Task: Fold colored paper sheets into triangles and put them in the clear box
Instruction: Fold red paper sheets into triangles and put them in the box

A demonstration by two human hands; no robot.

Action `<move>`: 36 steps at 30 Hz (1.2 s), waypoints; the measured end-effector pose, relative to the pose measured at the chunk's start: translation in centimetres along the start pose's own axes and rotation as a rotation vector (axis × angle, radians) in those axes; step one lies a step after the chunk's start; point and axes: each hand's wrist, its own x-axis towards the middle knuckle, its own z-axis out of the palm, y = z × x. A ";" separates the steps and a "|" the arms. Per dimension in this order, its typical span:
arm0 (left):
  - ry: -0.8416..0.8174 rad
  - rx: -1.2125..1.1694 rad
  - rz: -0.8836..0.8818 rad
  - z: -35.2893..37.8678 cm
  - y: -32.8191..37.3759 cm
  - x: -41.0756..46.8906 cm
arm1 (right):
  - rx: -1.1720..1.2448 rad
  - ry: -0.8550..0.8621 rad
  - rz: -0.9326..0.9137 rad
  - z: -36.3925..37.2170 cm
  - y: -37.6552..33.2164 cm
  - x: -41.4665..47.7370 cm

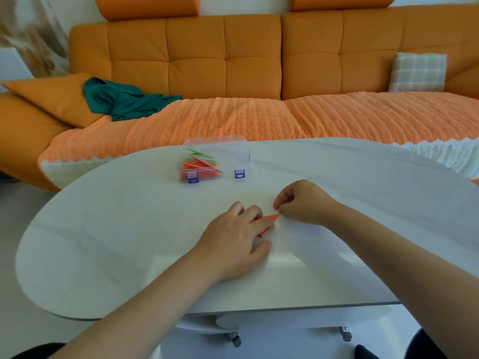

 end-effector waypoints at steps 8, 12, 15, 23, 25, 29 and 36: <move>-0.009 -0.080 -0.018 0.0 -0.2 -0.3 | -0.029 -0.043 -0.012 0.2 0.0 -0.5; -0.021 -0.170 -0.004 -0.1 -0.6 -0.9 | -0.029 -0.044 -0.018 0.3 -0.2 -0.5; -0.026 -0.235 -0.006 -0.2 -0.8 -1.3 | -0.034 -0.039 -0.018 0.2 -0.2 -0.6; -0.069 -0.280 0.013 -0.4 -1.6 -2.7 | -0.044 -0.047 -0.004 0.2 -0.5 -0.6; -0.077 -0.283 0.020 -0.4 -1.8 -3.0 | -0.047 -0.046 -0.007 0.2 -0.4 -0.6; -0.077 -0.275 0.024 -0.6 -1.9 -3.2 | -0.062 -0.047 -0.017 0.2 -0.5 -0.7; 0.050 -0.298 -0.085 -0.5 -1.1 -0.5 | -0.155 -0.027 -0.115 0.7 -0.8 -1.5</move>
